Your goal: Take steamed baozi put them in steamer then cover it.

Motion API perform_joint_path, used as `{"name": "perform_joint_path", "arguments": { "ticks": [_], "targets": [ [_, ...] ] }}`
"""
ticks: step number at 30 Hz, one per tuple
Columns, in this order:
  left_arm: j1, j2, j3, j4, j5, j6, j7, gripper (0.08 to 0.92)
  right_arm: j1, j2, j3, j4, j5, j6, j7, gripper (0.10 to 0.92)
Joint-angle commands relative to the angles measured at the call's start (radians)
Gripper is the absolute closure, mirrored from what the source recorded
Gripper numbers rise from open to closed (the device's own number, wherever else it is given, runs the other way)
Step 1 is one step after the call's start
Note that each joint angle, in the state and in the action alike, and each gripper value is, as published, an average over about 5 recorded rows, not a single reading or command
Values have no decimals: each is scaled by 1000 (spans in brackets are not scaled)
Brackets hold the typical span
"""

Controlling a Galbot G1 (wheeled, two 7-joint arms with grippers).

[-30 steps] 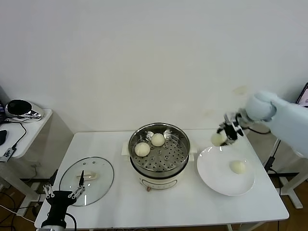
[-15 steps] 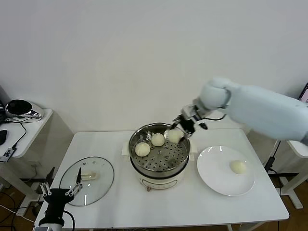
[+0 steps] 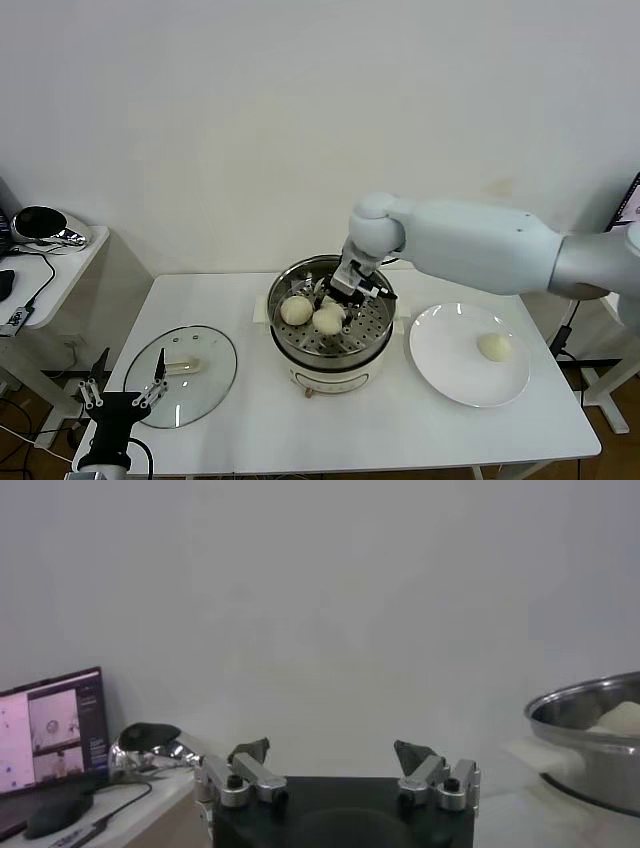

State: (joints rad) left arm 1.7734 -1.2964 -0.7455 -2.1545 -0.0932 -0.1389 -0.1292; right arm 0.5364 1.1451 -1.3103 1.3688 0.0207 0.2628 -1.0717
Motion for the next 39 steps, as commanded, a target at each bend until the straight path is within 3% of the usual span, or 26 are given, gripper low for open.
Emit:
{"name": "perform_joint_path", "arguments": {
  "ticks": [1,16,22,26,32,36,39],
  "targets": [
    [-1,-2,2,7,-1,-2,0,177,-19,56,-29,-25,-170,157,-1,421],
    [-3,-7,7,13,1,-4,0,177,-27,43,-37,9,-113,162,7,405],
    [-3,-5,6,12,-1,-4,0,177,22,0,-20,14,-112,153,-6,267],
    [-9,1,5,12,-2,-3,0,177,72,-75,7,30,-24,0,-21,211],
    [-18,15,8,11,1,-2,2,177,151,-262,4,69,182,-384,-4,203],
    [-20,30,17,23,3,-5,2,177,173,-393,-8,108,215,-570,39,203],
    [-25,38,25,26,4,-5,2,177,161,-495,-1,122,191,-600,37,203]
  ]
}}
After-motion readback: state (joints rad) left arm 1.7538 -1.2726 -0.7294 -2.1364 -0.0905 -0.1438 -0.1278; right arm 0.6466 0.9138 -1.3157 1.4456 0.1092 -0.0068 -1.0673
